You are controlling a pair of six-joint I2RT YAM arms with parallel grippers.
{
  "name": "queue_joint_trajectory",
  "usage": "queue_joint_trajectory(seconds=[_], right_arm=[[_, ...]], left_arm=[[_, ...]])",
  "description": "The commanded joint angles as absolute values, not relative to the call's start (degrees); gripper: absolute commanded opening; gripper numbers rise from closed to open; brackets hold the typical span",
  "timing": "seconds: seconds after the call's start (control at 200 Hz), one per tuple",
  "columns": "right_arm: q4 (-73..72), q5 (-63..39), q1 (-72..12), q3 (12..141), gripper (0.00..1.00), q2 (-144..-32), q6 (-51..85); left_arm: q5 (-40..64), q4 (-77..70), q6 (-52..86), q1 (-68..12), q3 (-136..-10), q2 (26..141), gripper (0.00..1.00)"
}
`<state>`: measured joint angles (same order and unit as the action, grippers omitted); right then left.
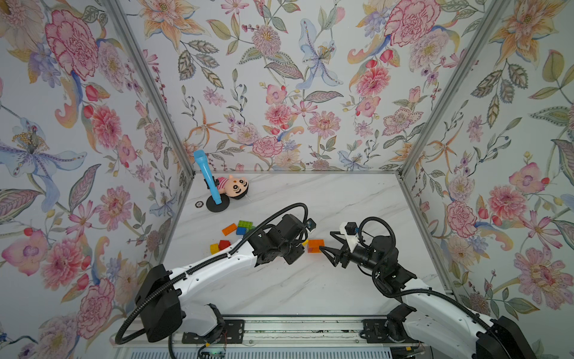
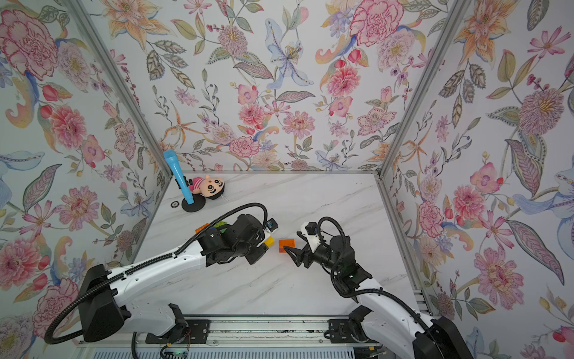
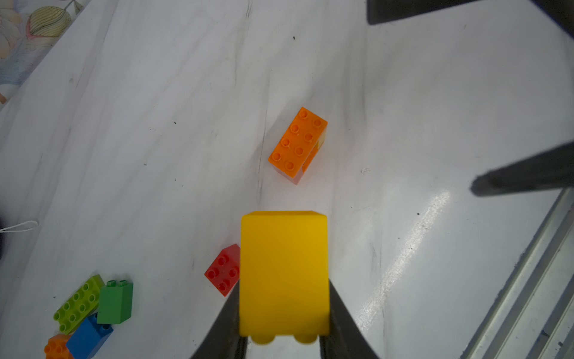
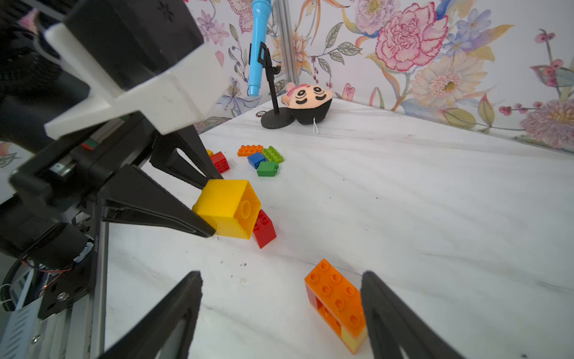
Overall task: Assemble the letter p with lego
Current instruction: Place the lego brick at the center of the board.
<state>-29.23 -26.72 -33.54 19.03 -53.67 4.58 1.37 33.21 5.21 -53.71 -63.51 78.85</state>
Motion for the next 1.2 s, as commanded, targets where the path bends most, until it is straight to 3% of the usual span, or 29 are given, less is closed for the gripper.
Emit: queue_joint_trajectory(seconds=[0.0, 0.265, 0.455, 0.676, 1.191], right_arm=[[-34.7, -32.5, -35.9, 18.9, 0.82, -53.7, -0.1], [-37.1, -36.2, -39.4, 17.4, 0.82, -52.1, -1.4], [-35.2, -18.4, -39.2, 13.8, 0.82, -42.7, 1.9], [-24.6, -6.1, -38.6, 11.6, 0.83, -30.7, 5.5], [-21.7, -4.4, -38.3, 8.8, 0.82, -25.9, 7.3]], left_arm=[[3.3, 38.6, 1.9, -54.5, -63.3, 76.4, 0.15], [3.9, 41.4, 2.2, -54.6, -62.6, 75.1, 0.19], [0.7, 45.9, 4.7, -55.5, -64.6, 78.6, 0.19], [-3.5, 53.3, 6.7, -58.8, -69.1, 84.8, 0.19], [-0.1, 64.7, 12.9, -61.1, -73.2, 96.8, 0.17]])
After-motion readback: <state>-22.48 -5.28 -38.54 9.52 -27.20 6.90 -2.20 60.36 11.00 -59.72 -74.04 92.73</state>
